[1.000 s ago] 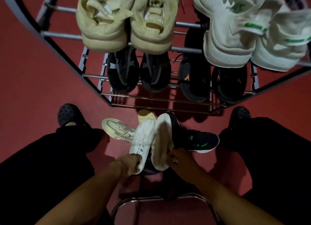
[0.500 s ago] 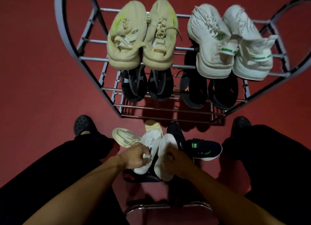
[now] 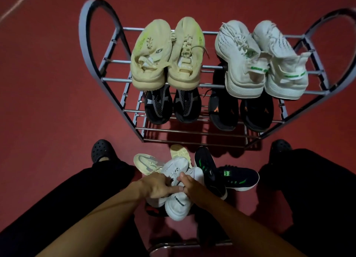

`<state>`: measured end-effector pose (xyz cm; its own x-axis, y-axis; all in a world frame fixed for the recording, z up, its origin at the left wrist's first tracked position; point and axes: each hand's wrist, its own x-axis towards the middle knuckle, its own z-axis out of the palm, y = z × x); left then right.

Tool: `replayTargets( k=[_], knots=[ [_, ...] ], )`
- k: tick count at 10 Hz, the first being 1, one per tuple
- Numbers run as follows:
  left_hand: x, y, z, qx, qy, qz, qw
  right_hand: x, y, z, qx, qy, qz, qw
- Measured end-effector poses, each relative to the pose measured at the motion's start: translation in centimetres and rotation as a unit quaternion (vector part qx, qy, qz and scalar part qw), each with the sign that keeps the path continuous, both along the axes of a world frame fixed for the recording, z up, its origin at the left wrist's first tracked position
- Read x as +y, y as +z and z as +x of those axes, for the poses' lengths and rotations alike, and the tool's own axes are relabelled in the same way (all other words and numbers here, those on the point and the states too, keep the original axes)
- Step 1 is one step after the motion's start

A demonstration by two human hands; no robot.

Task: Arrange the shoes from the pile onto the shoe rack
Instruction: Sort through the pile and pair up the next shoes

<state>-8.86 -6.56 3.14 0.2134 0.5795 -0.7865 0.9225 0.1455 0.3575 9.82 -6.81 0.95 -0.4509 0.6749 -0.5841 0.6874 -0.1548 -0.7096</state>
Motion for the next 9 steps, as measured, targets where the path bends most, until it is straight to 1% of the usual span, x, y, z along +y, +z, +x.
replayTargets(
  k=[1,2,3,4,5,6,7,8,9],
  knots=[
    [0.2,-0.3,-0.3,0.0,0.023,0.015,1.0,-0.4,0.2,-0.3,-0.016,0.008,0.013,1.0],
    [0.5,-0.4,-0.9,0.003,0.021,0.027,0.999,-0.3,0.6,-0.3,-0.002,-0.042,-0.074,0.996],
    [0.7,-0.6,-1.3,0.016,-0.018,0.012,1.0,-0.2,1.3,-0.5,-0.002,-0.067,-0.112,0.991],
    [0.9,-1.3,-1.8,0.031,-0.066,0.015,0.997,-0.3,1.2,-0.6,0.001,-0.065,-0.13,0.989],
    [0.8,-2.0,-2.4,0.03,-0.07,0.025,0.997,-1.0,1.3,-0.7,0.017,-0.087,-0.137,0.987],
    [0.6,-2.3,-2.6,-0.013,-0.003,0.044,0.999,-1.2,1.7,-1.1,0.03,-0.119,-0.143,0.982],
    [0.0,-1.9,-2.1,-0.034,0.036,0.02,0.999,-1.2,1.6,-1.9,0.054,-0.155,-0.154,0.974],
    [-0.3,-1.5,-1.7,-0.029,0.05,-0.002,0.998,-1.1,1.5,-2.5,0.087,-0.188,-0.166,0.964],
    [0.0,-0.9,-1.6,-0.028,0.071,-0.019,0.997,-1.0,-0.3,-3.1,0.086,-0.144,-0.167,0.972]
  ],
)
